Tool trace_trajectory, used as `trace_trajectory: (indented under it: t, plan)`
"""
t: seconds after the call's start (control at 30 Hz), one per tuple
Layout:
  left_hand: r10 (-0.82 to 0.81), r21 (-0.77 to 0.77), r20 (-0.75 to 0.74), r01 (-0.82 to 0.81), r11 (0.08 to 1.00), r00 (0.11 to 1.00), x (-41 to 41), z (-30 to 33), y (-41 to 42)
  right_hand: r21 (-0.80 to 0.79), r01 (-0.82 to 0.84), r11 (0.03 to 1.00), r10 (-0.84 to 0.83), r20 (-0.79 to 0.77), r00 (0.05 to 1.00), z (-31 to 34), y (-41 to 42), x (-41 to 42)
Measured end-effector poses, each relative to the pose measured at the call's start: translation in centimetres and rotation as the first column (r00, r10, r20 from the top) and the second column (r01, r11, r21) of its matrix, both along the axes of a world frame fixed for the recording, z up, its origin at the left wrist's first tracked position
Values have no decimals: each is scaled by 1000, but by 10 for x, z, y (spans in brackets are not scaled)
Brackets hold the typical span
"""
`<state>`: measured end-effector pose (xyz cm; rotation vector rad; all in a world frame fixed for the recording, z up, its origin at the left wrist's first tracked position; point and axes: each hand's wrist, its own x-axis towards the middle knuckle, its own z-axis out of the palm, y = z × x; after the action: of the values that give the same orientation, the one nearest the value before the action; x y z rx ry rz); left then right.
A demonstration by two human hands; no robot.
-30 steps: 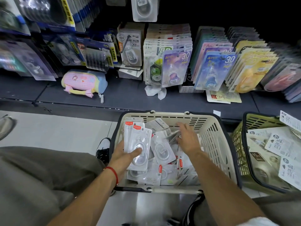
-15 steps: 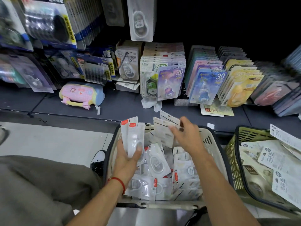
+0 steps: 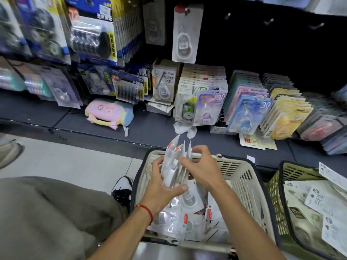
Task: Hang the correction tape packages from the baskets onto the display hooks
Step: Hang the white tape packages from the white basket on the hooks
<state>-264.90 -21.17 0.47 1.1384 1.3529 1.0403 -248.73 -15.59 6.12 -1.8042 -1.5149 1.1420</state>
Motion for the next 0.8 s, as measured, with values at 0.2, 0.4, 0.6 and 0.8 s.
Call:
trace_trajectory:
  t: [0.2, 0.4, 0.6, 0.8]
  plan:
    - [94, -66, 312, -77, 995, 945, -5, 12, 6, -140, -138, 980, 66, -426, 902, 21, 3, 8]
    - [-8, -71, 532, 55, 996, 847, -4, 42, 14, 9, -180, 984, 177, -236, 955, 42, 19, 25]
    - [-111, -7, 523, 134, 991, 845, 2, 87, 54, 26, -110, 994, 111, -400, 910, 80, 52, 39]
    - [-216, 97, 415, 193, 976, 884, -4, 155, 114, 12, -27, 1000, 30, -509, 860, 124, 89, 37]
